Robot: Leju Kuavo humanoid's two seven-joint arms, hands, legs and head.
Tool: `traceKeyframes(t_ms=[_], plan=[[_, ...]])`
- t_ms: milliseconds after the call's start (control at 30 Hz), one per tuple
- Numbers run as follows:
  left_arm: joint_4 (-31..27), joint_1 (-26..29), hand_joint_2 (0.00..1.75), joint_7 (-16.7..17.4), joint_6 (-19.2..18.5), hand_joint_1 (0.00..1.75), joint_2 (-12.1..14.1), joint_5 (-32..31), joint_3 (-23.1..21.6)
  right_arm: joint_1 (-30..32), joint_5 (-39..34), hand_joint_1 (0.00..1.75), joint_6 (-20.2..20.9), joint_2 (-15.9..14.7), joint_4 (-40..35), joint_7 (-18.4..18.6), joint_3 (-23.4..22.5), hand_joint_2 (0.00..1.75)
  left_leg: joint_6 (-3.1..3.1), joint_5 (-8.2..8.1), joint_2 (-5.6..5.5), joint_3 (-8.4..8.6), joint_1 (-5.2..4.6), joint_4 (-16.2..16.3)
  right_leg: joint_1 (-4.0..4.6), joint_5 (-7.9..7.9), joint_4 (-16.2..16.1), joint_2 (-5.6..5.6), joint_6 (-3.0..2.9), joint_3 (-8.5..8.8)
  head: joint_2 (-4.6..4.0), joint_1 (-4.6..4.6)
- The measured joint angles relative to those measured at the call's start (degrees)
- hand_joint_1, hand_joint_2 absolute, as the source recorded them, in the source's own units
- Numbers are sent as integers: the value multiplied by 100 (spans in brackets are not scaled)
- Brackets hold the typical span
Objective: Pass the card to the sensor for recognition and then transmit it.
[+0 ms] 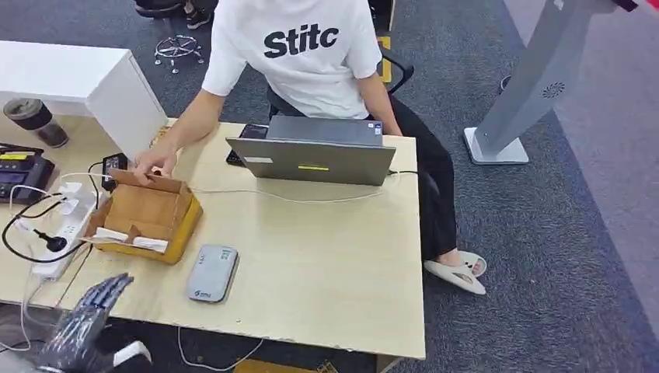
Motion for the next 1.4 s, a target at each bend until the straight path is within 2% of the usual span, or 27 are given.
traceKeyframes(t_ms=[33,67,100,167,233,400,633,967,1067,1133,1267,1400], plan=[[-199,72,175,-361,-160,0,-334,-170,340,8,209,0,34,155,112,-671,-775,175,4,0,-30,-10,-7,-1,-6,-11,0,-29,13,-2,0,-2],[-374,92,175,-639,-315,0,-551,-358,603,-73,510,0,105,328,121,-1140,-1545,175,4,1,-50,-17,-2,-1,-3,-13,-2,-47,13,0,0,-4],[-474,79,175,-832,-428,0,-771,-533,868,-180,781,0,226,487,73,-1351,-2190,175,4,0,-51,-16,0,-1,-2,-14,-2,-52,12,2,0,13],[-633,41,175,-997,-526,0,-1123,-736,1282,-390,1228,0,543,730,-174,-1446,-3321,175,11,-5,-50,-6,-2,-1,-3,-14,-8,-52,13,3,0,20],[-738,10,175,-1017,-530,0,-1358,-808,1491,-540,1524,0,780,932,-372,-1494,-4130,175,17,-8,-52,2,-6,0,-2,-16,-8,-55,17,10,0,24],[-860,-10,175,-1003,-532,0,-1686,-908,1775,-703,1979,0,940,1042,-419,-1667,-5285,175,15,-7,-63,15,-7,-1,3,-17,-5,-68,16,36,0,15],[-954,-42,175,-999,-526,0,-1808,-924,1872,-991,2133,0,865,1042,-90,-1825,-6056,175,10,-3,-60,24,-7,-1,3,-17,-5,-66,16,38,0,15],[-1066,-114,175,-927,-371,0,-1850,-893,1891,-1142,2312,0,787,1044,128,-1741,-6499,175,10,-3,-60,25,-3,-1,1,-17,-4,-67,16,41,0,15],[-1107,-113,175,-804,-246,0,-1843,-911,1889,-1165,2434,0,798,1051,170,-1722,-6589,175,10,-3,-59,27,-3,-1,1,-17,-4,-65,16,40,0,15],[-1134,-111,175,-673,-128,0,-1824,-941,1885,-1193,2535,0,804,1051,213,-1717,-6641,175,10,-3,-58,29,-3,-1,2,-17,-4,-64,16,36,0,15],[-1142,-106,175,-311,27,0,-1612,-1103,1787,-1242,2720,0,822,1051,327,-1711,-6722,175,10,-3,-58,32,-3,-1,3,-18,-4,-64,16,35,0,15],[-1142,-105,175,-260,34,0,-1502,-1120,1738,-1267,2740,0,822,1051,388,-1706,-6770,175,10,-3,-58,34,1,-1,4,-18,-4,-64,15,36,0,13]])
